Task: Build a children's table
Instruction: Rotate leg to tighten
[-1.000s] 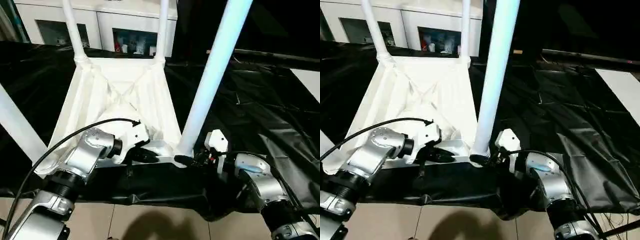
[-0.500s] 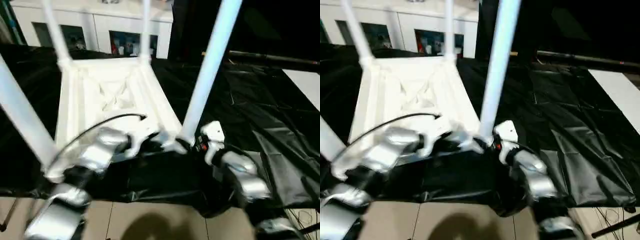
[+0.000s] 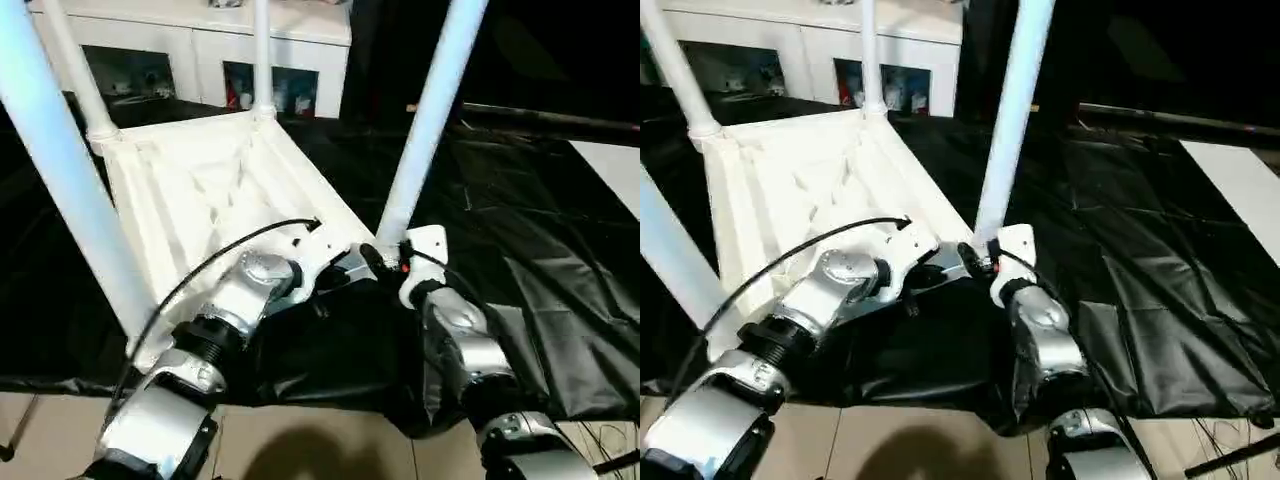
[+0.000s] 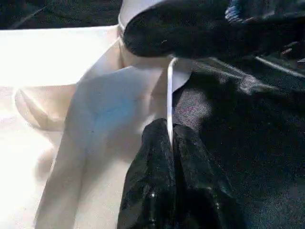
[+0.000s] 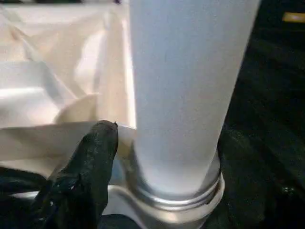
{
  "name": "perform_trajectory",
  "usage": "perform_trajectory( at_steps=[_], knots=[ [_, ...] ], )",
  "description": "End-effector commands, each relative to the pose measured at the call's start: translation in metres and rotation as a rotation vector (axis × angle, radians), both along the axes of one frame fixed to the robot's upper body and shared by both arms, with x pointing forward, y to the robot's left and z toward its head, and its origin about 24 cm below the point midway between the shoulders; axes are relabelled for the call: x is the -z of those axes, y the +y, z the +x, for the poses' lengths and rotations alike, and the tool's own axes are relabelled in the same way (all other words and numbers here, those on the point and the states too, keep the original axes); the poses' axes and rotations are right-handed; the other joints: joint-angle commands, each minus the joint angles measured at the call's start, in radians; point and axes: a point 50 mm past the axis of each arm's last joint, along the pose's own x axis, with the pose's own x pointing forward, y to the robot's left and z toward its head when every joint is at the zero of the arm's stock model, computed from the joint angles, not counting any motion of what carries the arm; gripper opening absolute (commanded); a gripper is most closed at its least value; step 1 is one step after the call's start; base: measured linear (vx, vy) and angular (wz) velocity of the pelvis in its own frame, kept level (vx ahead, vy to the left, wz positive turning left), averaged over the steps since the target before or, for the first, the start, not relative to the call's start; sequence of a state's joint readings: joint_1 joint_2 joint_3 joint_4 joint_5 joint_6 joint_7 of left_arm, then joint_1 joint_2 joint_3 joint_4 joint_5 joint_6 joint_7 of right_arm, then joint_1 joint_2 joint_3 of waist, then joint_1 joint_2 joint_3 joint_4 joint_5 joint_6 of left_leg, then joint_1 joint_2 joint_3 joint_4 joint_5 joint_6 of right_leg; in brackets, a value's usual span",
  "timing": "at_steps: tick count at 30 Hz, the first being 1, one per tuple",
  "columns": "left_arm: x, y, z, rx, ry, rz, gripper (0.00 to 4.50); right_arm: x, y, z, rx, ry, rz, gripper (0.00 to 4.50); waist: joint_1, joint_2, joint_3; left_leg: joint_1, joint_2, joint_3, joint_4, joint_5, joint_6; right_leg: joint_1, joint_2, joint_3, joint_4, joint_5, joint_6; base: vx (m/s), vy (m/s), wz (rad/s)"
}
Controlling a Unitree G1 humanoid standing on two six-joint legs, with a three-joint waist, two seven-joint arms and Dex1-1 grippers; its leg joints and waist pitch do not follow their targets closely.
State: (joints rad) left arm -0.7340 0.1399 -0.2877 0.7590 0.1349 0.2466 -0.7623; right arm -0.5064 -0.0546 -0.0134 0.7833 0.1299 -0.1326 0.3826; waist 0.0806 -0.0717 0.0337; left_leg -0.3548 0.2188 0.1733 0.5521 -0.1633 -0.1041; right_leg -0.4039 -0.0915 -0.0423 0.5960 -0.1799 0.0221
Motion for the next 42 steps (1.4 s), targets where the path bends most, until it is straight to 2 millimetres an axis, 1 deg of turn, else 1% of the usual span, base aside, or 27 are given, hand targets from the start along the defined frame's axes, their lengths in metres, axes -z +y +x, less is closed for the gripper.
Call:
perform_trajectory(
  at_steps=[1,2,3,4,5,7,8,9,11,12,13,14,16,17,19,20,23,27,29,32,33,35,37,38,39,40,42],
  knots=[
    [0.016,0.008,-0.010,0.038,0.050,0.018,0.00,-0.006,0.007,-0.003,-0.110,-0.029,0.020,3.69,0.005,-0.003,-0.044,-0.008,0.001,0.005,-0.065,-0.329,0.030,0.036,-0.035,0.021,-0.087,-0.362,-0.131,0.000,0.000,0.00],
    [0.016,0.011,-0.011,0.056,0.054,0.019,0.00,-0.007,0.003,-0.005,-0.146,-0.037,0.007,3.77,0.006,0.003,-0.044,-0.004,0.001,0.004,-0.065,-0.335,0.031,0.036,-0.035,0.022,-0.088,-0.366,-0.133,0.000,0.000,0.00],
    [0.015,0.017,-0.013,0.092,0.066,0.018,0.00,-0.010,-0.008,-0.010,-0.218,-0.054,-0.026,3.77,0.005,0.000,-0.043,-0.005,0.003,0.005,-0.064,-0.334,0.034,0.035,-0.035,0.023,-0.088,-0.358,-0.139,0.000,0.000,0.00],
    [0.015,0.017,-0.013,0.095,0.067,0.018,0.00,-0.010,-0.009,-0.010,-0.222,-0.055,-0.028,3.77,0.008,-0.001,-0.043,-0.004,0.003,0.006,-0.065,-0.333,0.037,0.037,-0.034,0.022,-0.089,-0.356,-0.139,0.000,0.000,0.00],
    [0.015,0.023,-0.018,0.165,0.072,0.019,0.00,-0.014,-0.028,-0.019,-0.305,-0.077,-0.061,3.77,0.015,0.002,-0.045,-0.002,0.006,0.008,-0.061,-0.314,0.045,0.037,-0.034,0.024,-0.084,-0.311,-0.155,0.000,0.000,0.00],
    [0.014,0.024,-0.019,0.190,0.069,0.014,0.00,-0.015,-0.033,-0.022,-0.324,-0.083,-0.066,3.77,0.017,0.002,-0.045,0.000,0.007,0.010,-0.060,-0.309,0.049,0.036,-0.032,0.025,-0.081,-0.276,-0.168,0.000,0.000,0.00],
    [0.013,0.028,-0.023,0.233,0.083,0.011,0.00,-0.018,-0.047,-0.030,-0.375,-0.091,-0.083,3.77,0.017,0.002,-0.044,-0.002,0.006,0.011,-0.062,-0.307,0.050,0.038,-0.031,0.024,-0.078,-0.261,-0.180,0.000,0.000,0.00],
    [0.013,0.028,-0.023,0.239,0.083,0.011,0.00,-0.018,-0.048,-0.031,-0.379,-0.092,-0.085,3.77,0.019,0.002,-0.044,-0.003,0.006,0.010,-0.062,-0.307,0.052,0.041,-0.030,0.023,-0.078,-0.264,-0.176,0.000,0.000,0.00],
    [0.011,0.033,-0.027,0.286,0.113,-0.004,0.00,-0.020,-0.061,-0.039,-0.432,-0.095,-0.108,3.77,0.024,0.002,-0.045,0.000,0.009,0.011,-0.060,-0.304,0.054,0.040,-0.033,0.025,-0.076,-0.251,-0.185,0.000,0.000,0.00],
    [0.011,0.033,-0.027,0.292,0.115,-0.005,0.00,-0.021,-0.063,-0.040,-0.441,-0.094,-0.110,3.77,0.024,0.004,-0.045,-0.002,0.008,0.010,-0.061,-0.297,0.055,0.040,-0.032,0.025,-0.075,-0.243,-0.187,0.000,0.000,0.00],
    [0.010,0.034,-0.028,0.311,0.115,-0.007,0.00,-0.022,-0.065,-0.042,-0.455,-0.092,-0.112,3.77,0.023,0.003,-0.045,-0.004,0.007,0.011,-0.060,-0.292,0.055,0.041,-0.031,0.025,-0.074,-0.236,-0.191,0.000,0.000,0.00],
    [0.008,0.035,-0.030,0.332,0.118,-0.012,0.00,-0.022,-0.066,-0.043,-0.464,-0.092,-0.116,3.77,0.024,0.006,-0.046,-0.003,0.007,0.011,-0.061,-0.294,0.052,0.041,-0.031,0.023,-0.073,-0.239,-0.192,0.000,0.000,0.00],
    [0.008,0.036,-0.031,0.346,0.124,-0.014,0.00,-0.023,-0.067,-0.044,-0.473,-0.092,-0.119,3.77,0.022,0.004,-0.045,-0.004,0.008,0.010,-0.061,-0.297,0.048,0.041,-0.031,0.023,-0.073,-0.239,-0.194,0.000,0.000,0.00],
    [0.007,0.039,-0.032,0.363,0.127,-0.012,0.00,-0.023,-0.065,-0.044,-0.485,-0.094,-0.133,3.77,0.022,0.006,-0.045,-0.002,0.007,0.011,-0.061,-0.299,0.044,0.039,-0.032,0.023,-0.074,-0.245,-0.193,0.000,0.000,0.00],
    [0.007,0.041,-0.032,0.367,0.127,-0.012,0.00,-0.021,-0.061,-0.045,-0.498,-0.091,-0.143,3.77,0.022,0.003,-0.046,-0.001,0.008,0.010,-0.061,-0.295,0.040,0.039,-0.032,0.023,-0.073,-0.250,-0.191,0.000,0.000,0.00],
    [0.007,0.041,-0.032,0.368,0.128,-0.013,0.00,-0.021,-0.058,-0.045,-0.511,-0.093,-0.149,3.77,0.023,0.004,-0.046,0.000,0.008,0.011,-0.061,-0.293,0.039,0.038,-0.032,0.023,-0.073,-0.241,-0.192,0.000,0.000,0.00],
    [0.006,0.042,-0.033,0.382,0.138,-0.018,0.00,-0.020,-0.055,-0.048,-0.548,-0.090,-0.159,3.77,0.025,0.000,-0.046,-0.002,0.008,0.011,-0.060,-0.283,0.041,0.040,-0.032,0.024,-0.070,-0.227,-0.193,0.000,0.000,0.00],
    [0.005,0.042,-0.034,0.397,0.136,-0.021,0.00,-0.020,-0.053,-0.049,-0.581,-0.086,-0.161,3.77,0.030,0.002,-0.047,-0.002,0.008,0.012,-0.058,-0.264,0.044,0.042,-0.033,0.024,-0.066,-0.198,-0.198,0.000,0.000,0.00],
    [0.005,0.043,-0.033,0.400,0.132,-0.018,0.00,-0.018,-0.049,-0.046,-0.589,-0.082,-0.173,3.77,0.030,0.001,-0.047,-0.002,0.007,0.012,-0.058,-0.254,0.046,0.043,-0.032,0.023,-0.064,-0.187,-0.201,0.000,0.000,0.00],
    [0.005,0.043,-0.033,0.401,0.130,-0.016,0.00,-0.016,-0.045,-0.042,-0.584,-0.076,-0.188,3.77,0.029,0.002,-0.047,-0.001,0.007,0.012,-0.057,-0.254,0.038,0.042,-0.033,0.023,-0.064,-0.197,-0.202,0.000,0.000,0.00],
    [0.005,0.043,-0.034,0.401,0.131,-0.016,0.00,-0.015,-0.043,-0.040,-0.583,-0.071,-0.184,3.77,0.029,-0.001,-0.047,-0.001,0.007,0.013,-0.058,-0.255,0.038,0.042,-0.033,0.024,-0.065,-0.199,-0.201,0.000,0.000,0.00],
    [0.005,0.043,-0.034,0.401,0.131,-0.015,0.00,-0.015,-0.040,-0.038,-0.584,-0.067,-0.175,3.77,0.028,0.002,-0.048,0.000,0.007,0.012,-0.058,-0.256,0.036,0.041,-0.033,0.024,-0.064,-0.198,-0.205,0.000,0.000,0.00],
    [0.006,0.044,-0.035,0.401,0.133,-0.015,0.00,-0.014,-0.038,-0.037,-0.599,-0.058,-0.177,3.77,0.029,-0.001,-0.049,0.001,0.008,0.013,-0.056,-0.249,0.037,0.042,-0.033,0.024,-0.062,-0.181,-0.207,0.000,0.000,0.00],
    [0.006,0.044,-0.035,0.398,0.133,-0.016,0.00,-0.014,-0.037,-0.036,-0.610,-0.052,-0.176,3.61,0.030,0.002,-0.049,0.001,0.008,0.013,-0.056,-0.237,0.038,0.043,-0.032,0.024,-0.059,-0.161,-0.213,0.000,0.000,0.00],
    [0.006,0.044,-0.035,0.397,0.134,-0.016,0.00,-0.013,-0.036,-0.036,-0.614,-0.050,-0.175,3.61,0.031,-0.002,-0.049,-0.001,0.007,0.014,-0.054,-0.228,0.043,0.044,-0.031,0.024,-0.057,-0.143,-0.216,0.000,0.000,0.00],
    [0.006,0.044,-0.035,0.396,0.133,-0.016,0.00,-0.013,-0.036,-0.036,-0.621,-0.047,-0.173,3.44,0.031,-0.002,-0.050,-0.002,0.006,0.014,-0.054,-0.220,0.047,0.046,-0.032,0.024,-0.056,-0.135,-0.218,0.000,0.000,0.00],
    [0.007,0.044,-0.035,0.389,0.132,-0.014,0.00,-0.012,-0.035,-0.035,-0.633,-0.045,-0.182,3.41,0.031,-0.002,-0.048,-0.001,0.006,0.014,-0.054,-0.226,0.048,0.046,-0.033,0.023,-0.058,-0.153,-0.214,0.000,0.000,0.00]
  ],
)
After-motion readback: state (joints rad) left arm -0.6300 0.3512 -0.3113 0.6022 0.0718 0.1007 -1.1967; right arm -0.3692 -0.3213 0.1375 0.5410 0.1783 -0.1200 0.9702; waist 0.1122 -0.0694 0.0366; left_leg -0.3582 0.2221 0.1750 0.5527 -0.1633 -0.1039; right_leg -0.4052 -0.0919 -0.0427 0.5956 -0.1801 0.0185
